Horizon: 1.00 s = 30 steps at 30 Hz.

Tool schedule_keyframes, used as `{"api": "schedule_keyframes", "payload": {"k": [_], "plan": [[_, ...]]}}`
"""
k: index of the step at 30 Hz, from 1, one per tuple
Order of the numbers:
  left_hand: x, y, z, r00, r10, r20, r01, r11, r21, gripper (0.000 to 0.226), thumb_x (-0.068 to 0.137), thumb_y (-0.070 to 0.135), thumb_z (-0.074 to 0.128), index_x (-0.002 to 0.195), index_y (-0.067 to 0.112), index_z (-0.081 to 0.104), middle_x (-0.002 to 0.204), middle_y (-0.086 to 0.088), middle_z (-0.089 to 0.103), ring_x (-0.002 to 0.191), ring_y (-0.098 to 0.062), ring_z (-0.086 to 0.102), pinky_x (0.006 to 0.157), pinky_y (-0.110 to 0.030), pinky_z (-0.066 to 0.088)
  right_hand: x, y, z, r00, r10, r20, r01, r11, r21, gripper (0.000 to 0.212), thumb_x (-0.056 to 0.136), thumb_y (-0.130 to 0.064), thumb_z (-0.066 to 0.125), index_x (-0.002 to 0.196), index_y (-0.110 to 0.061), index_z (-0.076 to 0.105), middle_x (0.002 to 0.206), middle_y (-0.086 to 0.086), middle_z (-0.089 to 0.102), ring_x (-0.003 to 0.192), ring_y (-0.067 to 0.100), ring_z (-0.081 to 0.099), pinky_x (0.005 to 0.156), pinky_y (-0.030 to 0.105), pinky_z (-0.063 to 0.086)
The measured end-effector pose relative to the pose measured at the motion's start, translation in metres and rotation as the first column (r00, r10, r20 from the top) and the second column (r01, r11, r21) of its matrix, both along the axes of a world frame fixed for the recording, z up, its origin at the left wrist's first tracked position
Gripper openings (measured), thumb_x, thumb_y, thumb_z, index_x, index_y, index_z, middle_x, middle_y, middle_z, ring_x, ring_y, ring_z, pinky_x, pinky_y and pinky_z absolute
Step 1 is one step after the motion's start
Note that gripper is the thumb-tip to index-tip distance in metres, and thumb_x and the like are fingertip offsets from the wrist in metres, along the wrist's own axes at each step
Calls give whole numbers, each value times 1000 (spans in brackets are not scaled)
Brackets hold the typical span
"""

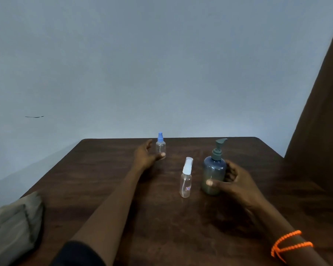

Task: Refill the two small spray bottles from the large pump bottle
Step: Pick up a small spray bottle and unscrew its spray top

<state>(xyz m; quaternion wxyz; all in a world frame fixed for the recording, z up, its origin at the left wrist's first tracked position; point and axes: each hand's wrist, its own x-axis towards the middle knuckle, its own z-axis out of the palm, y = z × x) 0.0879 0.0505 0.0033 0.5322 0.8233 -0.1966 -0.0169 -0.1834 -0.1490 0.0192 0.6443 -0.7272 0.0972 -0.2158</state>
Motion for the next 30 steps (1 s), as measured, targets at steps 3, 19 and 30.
{"api": "schedule_keyframes", "payload": {"k": [3, 19, 30], "plan": [[7, -17, -3, 999, -47, -2, 47, 999, -9, 88, 68, 29, 93, 145, 16, 52, 141, -2, 60, 129, -20, 56, 101, -28, 44, 0, 1, 2, 1000, 2, 5, -2, 1000, -10, 76, 61, -3, 92, 128, -22, 62, 117, -7, 75, 106, 13, 72, 87, 29, 59], [-95, 60, -10, 992, -77, 101, 74, 997, 30, 39, 73, 22, 89, 109, 20, 73, 97, 6, 77, 90, -11, 73, 87, -32, 58, 1, 9, -10, 997, -68, 33, 70, 995, -65, 54, 66, -11, 93, 113, -21, 69, 109, -1, 76, 100, 15, 73, 84, 32, 61], [-127, 67, -12, 989, -79, 121, 74, 996, 47, 53, 76, 33, 87, 124, 23, 67, 105, 8, 75, 94, -5, 71, 93, -39, 58, -1, 7, -18, 996, -86, 33, 88, 993, -83, 59, 65, -18, 95, 117, -17, 69, 111, 3, 76, 103, 22, 72, 90, 43, 60]]}}
